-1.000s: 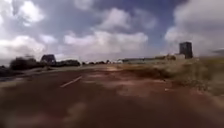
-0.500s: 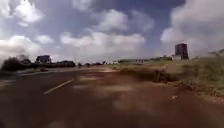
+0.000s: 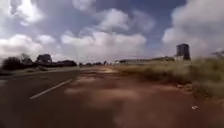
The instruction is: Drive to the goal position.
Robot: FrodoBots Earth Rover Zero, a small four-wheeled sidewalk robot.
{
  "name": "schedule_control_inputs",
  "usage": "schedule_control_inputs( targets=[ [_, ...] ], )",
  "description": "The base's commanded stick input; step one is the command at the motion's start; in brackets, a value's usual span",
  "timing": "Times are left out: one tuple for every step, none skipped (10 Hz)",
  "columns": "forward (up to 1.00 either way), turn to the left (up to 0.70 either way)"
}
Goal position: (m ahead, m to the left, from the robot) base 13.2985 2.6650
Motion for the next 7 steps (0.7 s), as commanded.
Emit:
schedule_control_inputs(
  targets=[
    [1.00, 0.00],
    [1.00, 0.00],
    [1.00, 0.00],
    [1.00, 0.00],
    [1.00, 0.00],
    [1.00, 0.00],
    [1.00, 0.00]
  ],
)
